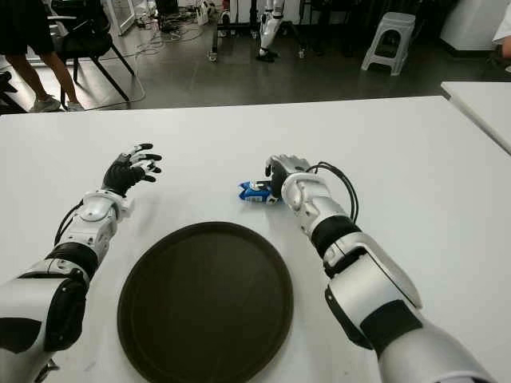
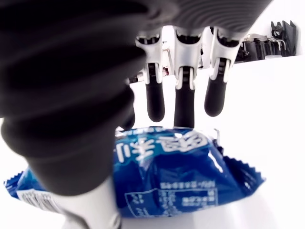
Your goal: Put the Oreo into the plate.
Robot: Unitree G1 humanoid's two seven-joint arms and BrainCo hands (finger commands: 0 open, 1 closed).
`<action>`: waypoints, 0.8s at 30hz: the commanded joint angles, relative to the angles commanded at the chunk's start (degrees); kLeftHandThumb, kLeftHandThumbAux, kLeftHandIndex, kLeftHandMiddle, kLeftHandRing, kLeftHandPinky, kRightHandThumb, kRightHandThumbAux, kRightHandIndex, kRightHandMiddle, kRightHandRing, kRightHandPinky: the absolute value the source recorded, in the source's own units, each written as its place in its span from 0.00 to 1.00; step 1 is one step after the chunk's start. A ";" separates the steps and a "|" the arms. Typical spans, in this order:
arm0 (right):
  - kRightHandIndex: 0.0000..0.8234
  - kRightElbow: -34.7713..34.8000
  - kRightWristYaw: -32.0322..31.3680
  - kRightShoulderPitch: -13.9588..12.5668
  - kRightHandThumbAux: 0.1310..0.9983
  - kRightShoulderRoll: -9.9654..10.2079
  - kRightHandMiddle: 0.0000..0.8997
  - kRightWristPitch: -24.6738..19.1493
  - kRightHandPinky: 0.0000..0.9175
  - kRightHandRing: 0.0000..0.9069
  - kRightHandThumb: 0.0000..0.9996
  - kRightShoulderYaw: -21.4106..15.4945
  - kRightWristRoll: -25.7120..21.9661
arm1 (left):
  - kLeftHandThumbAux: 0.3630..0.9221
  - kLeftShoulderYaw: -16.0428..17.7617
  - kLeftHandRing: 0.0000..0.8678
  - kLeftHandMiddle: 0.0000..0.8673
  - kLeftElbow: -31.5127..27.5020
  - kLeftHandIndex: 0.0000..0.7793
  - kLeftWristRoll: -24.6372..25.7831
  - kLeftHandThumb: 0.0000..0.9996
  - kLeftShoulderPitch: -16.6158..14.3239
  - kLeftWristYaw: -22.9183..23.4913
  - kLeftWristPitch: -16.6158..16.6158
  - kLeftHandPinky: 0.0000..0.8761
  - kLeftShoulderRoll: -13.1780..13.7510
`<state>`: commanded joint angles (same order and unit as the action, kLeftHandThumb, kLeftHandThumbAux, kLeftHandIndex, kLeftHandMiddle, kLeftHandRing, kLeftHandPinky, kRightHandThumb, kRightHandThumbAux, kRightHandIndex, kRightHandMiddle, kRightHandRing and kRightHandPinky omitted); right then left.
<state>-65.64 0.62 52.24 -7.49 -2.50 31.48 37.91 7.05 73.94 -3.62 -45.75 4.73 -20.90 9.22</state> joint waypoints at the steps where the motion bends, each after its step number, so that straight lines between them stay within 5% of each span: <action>1: 0.62 0.03 -0.08 -0.04 0.90 -0.06 0.64 0.18 0.61 0.64 0.00 -0.03 -0.02 | 0.63 0.02 0.45 0.37 -0.01 0.25 0.04 0.22 0.00 0.06 -0.02 0.49 -0.01; 19: 0.57 0.66 -5.04 0.33 0.87 -1.38 0.57 3.31 0.52 0.53 0.00 0.73 0.28 | 0.61 -0.21 0.43 0.36 -0.13 0.23 -0.05 0.21 0.00 -0.39 0.36 0.49 0.00; 24: 0.47 0.75 -5.16 0.15 0.86 -1.77 0.45 5.07 0.38 0.42 0.00 0.42 -0.13 | 0.61 -0.06 0.44 0.37 -0.05 0.24 0.15 0.22 -0.01 -0.14 0.47 0.49 -0.01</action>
<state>-64.89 -4.53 52.39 -9.27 2.57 31.89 37.78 6.99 73.89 -3.46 -45.76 4.59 -20.43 9.20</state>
